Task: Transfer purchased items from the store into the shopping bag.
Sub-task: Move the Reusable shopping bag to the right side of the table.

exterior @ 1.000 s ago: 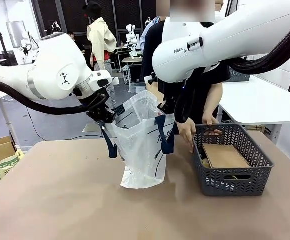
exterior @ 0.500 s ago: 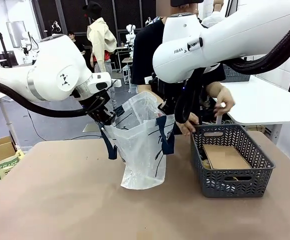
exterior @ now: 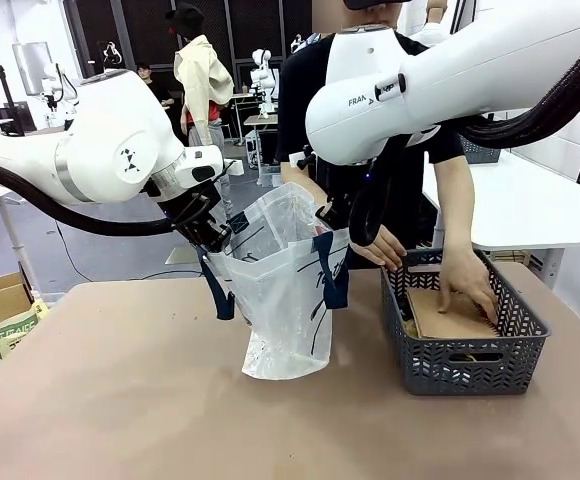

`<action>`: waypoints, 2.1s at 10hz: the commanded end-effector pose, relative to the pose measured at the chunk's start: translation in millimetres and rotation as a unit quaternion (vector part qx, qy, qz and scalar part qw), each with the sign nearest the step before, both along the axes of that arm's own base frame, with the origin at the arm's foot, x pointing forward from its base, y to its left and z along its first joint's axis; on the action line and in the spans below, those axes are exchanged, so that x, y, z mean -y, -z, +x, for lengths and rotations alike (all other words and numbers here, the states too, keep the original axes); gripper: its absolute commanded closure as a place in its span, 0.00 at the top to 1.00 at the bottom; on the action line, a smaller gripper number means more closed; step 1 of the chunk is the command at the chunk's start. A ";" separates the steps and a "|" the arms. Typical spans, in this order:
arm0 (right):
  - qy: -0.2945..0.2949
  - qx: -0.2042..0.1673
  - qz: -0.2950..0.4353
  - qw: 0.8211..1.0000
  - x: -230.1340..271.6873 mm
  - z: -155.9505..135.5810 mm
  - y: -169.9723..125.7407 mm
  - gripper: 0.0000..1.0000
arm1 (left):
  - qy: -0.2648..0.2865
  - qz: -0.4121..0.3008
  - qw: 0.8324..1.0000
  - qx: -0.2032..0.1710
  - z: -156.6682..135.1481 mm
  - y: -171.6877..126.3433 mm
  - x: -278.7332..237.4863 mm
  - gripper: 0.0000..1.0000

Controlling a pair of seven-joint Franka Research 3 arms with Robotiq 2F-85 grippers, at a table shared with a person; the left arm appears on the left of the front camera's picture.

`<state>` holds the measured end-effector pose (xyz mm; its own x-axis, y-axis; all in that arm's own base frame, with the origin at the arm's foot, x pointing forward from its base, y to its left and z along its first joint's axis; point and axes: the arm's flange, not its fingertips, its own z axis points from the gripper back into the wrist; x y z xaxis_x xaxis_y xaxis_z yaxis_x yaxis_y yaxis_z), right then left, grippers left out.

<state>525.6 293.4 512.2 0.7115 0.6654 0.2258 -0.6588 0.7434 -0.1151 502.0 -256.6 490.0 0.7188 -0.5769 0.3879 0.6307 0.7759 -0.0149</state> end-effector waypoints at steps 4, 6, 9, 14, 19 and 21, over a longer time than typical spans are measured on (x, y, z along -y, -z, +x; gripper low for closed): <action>0.002 0.000 0.000 1.000 0.1 -0.5 0.6 0.00 | -0.001 0.000 1.000 0.000 0.3 -0.6 -0.3 0.00; 0.002 0.000 0.000 1.000 0.1 -0.5 0.6 0.00 | -0.001 0.000 1.000 0.000 0.3 -0.6 -0.3 0.00; 0.002 0.000 0.000 1.000 0.1 -0.5 0.6 0.00 | -0.001 0.000 1.000 0.000 0.3 -0.6 -0.3 0.00; 0.002 0.000 0.000 1.000 0.1 -0.5 0.6 0.00 | -0.001 0.000 1.000 0.000 0.3 -0.6 -0.3 0.00; 0.002 0.000 0.000 1.000 0.1 -0.5 0.6 0.00 | -0.001 0.000 1.000 0.000 0.3 -0.6 -0.3 0.00; -0.001 -0.005 -0.003 1.000 0.9 0.0 -0.4 0.00 | 0.009 0.008 1.000 -0.012 0.7 -2.3 -1.1 0.00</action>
